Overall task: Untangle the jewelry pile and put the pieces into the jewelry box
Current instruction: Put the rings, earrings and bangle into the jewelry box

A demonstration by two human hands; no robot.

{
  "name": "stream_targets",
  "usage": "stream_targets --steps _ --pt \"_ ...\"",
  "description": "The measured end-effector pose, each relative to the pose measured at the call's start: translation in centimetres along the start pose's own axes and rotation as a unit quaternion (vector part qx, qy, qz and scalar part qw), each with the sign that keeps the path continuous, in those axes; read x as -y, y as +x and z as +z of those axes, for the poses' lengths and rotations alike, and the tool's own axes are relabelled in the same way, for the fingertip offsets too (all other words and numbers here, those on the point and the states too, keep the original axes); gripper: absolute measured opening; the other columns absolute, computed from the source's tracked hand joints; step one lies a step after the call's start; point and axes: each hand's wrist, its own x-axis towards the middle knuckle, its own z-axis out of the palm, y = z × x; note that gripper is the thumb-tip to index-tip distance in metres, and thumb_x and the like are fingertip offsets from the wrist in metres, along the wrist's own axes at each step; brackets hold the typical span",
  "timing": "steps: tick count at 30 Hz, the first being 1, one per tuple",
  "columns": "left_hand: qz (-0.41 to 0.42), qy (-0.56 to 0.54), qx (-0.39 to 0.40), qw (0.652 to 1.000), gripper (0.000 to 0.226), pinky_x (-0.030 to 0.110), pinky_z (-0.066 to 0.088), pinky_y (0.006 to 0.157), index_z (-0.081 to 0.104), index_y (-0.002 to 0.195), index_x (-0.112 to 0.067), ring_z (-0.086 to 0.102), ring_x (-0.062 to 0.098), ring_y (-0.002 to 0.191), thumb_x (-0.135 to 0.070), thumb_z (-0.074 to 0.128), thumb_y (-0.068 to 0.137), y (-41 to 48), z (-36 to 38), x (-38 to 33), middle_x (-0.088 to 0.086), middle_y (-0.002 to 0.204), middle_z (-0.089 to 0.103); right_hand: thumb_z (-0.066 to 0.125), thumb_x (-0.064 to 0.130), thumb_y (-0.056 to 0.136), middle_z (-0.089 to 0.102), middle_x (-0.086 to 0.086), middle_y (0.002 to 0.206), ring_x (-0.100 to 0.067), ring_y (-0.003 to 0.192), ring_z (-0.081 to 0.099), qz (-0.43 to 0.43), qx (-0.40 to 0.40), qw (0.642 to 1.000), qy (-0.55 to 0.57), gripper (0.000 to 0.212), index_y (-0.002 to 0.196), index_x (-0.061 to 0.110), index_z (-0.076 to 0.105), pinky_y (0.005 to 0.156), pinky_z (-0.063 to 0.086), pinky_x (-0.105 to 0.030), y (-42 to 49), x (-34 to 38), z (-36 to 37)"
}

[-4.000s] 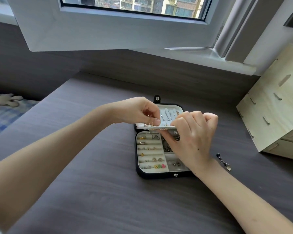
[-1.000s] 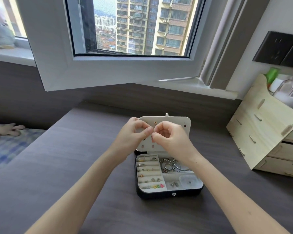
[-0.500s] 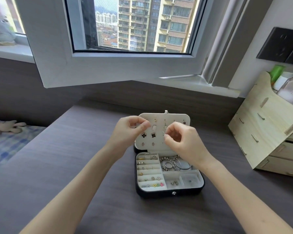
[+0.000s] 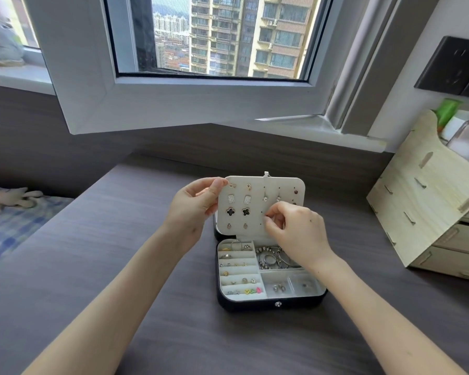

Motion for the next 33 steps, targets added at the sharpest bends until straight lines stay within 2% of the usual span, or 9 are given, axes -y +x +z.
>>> stream_targets --steps 6,10,12,15,17,21,25,29,33 --pt "-0.001 -0.017 0.023 1.000 0.010 0.024 0.055 0.076 0.065 0.085 -0.011 0.067 0.011 0.075 -0.015 0.057 0.090 -0.1 -0.3 -0.2 0.000 0.081 0.073 0.063 0.031 0.087 0.067 0.005 0.074 -0.020 0.074 0.062 -0.002 -0.039 0.999 -0.036 0.014 0.083 0.019 0.068 0.062 0.040 -0.029 0.5 0.3 0.4" --pt "-0.015 0.014 0.046 0.999 0.011 0.027 0.049 0.080 0.066 0.079 -0.016 0.062 0.013 0.077 -0.025 0.061 0.083 0.0 -0.8 -0.5 0.000 0.079 0.070 0.085 0.038 0.058 0.059 0.002 0.061 -0.022 0.057 0.056 -0.073 -0.175 0.974 -0.120 0.035 0.066 0.015 0.059 0.055 0.028 -0.025 0.6 0.3 0.0" --pt "-0.028 0.036 0.074 0.996 0.014 0.029 0.046 0.083 0.067 0.074 -0.017 0.061 0.016 0.081 -0.030 0.063 0.077 0.1 -1.4 -0.7 0.002 0.083 0.069 0.085 0.050 0.051 0.059 -0.003 0.077 -0.024 0.071 0.053 -0.088 -0.220 0.951 -0.198 0.055 0.082 0.013 0.059 0.064 0.030 -0.033 0.7 0.0 -0.6" --pt "-0.042 0.073 0.145 0.986 0.016 0.034 0.043 0.090 0.069 0.072 -0.018 0.058 0.020 0.090 -0.031 0.062 0.079 0.2 -2.0 -1.0 0.004 0.088 0.067 0.080 0.057 0.054 0.058 -0.008 0.107 -0.028 0.099 0.052 -0.129 -0.218 0.939 -0.232 0.076 0.113 0.018 0.054 0.088 0.029 -0.043 0.7 -0.5 -1.4" --pt "-0.040 0.114 0.202 0.972 0.020 0.037 0.041 0.092 0.070 0.070 -0.019 0.055 0.021 0.091 -0.029 0.060 0.084 0.3 -2.3 -1.1 0.002 0.083 0.065 0.081 0.056 0.054 0.060 -0.005 0.104 -0.028 0.098 0.054 -0.162 -0.196 0.944 -0.209 0.067 0.105 0.017 0.060 0.092 0.029 -0.045 0.8 -1.0 -1.4" --pt "-0.059 0.179 0.268 0.945 0.018 0.035 0.041 0.087 0.072 0.070 -0.018 0.050 0.024 0.088 -0.025 0.062 0.085 0.9 -2.5 -1.8 0.000 0.078 0.066 0.082 0.049 0.060 0.059 0.001 0.078 -0.023 0.074 0.052 -0.205 -0.199 0.946 -0.155 0.047 0.075 0.013 0.056 0.075 0.031 -0.037 0.1 -1.9 -1.0" --pt "-0.073 0.315 0.267 0.908 0.016 0.030 0.046 0.084 0.074 0.076 -0.015 0.055 0.019 0.085 -0.024 0.065 0.087 1.6 -1.3 -2.0 0.003 0.081 0.068 0.076 0.042 0.073 0.053 -0.001 0.068 -0.022 0.063 0.045 -0.227 -0.254 0.930 -0.140 0.043 0.068 0.011 0.048 0.070 0.028 -0.035 -1.4 -2.2 -0.1" --pt "-0.069 0.415 0.289 0.860 0.016 0.022 0.046 0.076 0.074 0.075 -0.023 0.056 0.006 0.075 -0.025 0.064 0.088 2.2 0.5 -1.6 -0.009 0.075 0.068 0.074 0.034 0.077 0.052 -0.002 0.065 -0.023 0.059 0.044 -0.238 -0.296 0.914 -0.142 0.038 0.062 0.010 0.048 0.070 0.027 -0.036 -2.5 -2.4 0.7" --pt "-0.101 0.443 0.312 0.834 0.016 0.032 0.039 0.071 0.074 0.076 -0.021 0.053 0.012 0.070 -0.024 0.064 0.088 2.8 1.6 -0.9 -0.006 0.072 0.065 0.081 0.029 0.072 0.054 -0.002 0.065 -0.022 0.060 0.044 -0.236 -0.308 0.911 -0.143 0.038 0.062 0.010 0.049 0.071 0.026 -0.035 -2.8 -2.4 0.8"
